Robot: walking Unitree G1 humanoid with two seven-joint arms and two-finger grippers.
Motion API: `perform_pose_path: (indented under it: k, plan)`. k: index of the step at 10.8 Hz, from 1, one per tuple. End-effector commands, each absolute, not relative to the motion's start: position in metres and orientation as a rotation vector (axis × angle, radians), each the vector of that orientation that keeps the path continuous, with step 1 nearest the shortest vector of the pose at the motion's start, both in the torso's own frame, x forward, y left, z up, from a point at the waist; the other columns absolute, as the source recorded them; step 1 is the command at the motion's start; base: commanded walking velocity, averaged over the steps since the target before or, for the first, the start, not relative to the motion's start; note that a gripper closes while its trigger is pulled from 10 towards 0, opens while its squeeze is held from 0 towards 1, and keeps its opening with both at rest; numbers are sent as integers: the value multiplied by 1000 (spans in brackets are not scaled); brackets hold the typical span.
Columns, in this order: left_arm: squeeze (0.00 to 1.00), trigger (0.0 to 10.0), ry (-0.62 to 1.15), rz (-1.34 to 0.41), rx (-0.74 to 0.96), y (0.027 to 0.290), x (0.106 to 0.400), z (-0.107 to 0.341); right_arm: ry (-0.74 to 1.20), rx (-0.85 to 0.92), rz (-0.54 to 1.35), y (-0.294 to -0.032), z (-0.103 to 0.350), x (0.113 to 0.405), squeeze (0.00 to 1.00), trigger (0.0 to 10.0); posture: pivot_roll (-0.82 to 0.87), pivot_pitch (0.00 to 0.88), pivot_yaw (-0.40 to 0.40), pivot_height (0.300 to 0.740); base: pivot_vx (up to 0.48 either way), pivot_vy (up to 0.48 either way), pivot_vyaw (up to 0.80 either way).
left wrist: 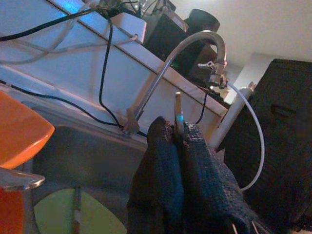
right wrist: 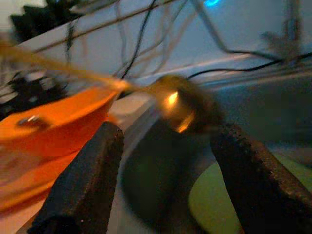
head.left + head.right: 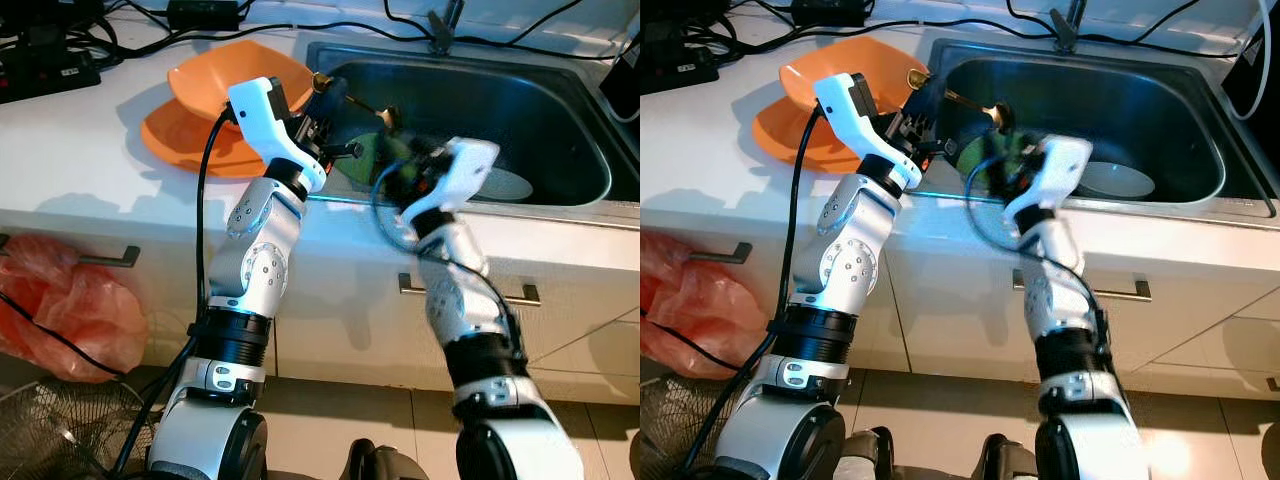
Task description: Kitchen organization
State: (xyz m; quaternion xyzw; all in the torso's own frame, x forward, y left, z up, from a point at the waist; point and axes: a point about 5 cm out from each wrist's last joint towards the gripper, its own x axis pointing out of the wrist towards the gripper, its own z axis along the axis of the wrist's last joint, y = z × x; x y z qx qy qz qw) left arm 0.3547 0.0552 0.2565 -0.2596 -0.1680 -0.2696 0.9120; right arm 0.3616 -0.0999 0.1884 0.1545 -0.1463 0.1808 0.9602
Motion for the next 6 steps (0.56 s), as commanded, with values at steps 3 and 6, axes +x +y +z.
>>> perform_pose_path:
  k: [3, 6]
  plan:
    - [0, 10000, -331, -598, -537, 40, 351, 254, -318, 285, 458, -92, 192, 355, 0, 10000, 68, 124, -29, 740, 0, 0, 0]
    - [0, 10000, -301, -622, -478, 33, 350, 249, -357, 260, 362, -103, 200, 359, 0, 10000, 70, 127, -29, 740, 0, 0, 0]
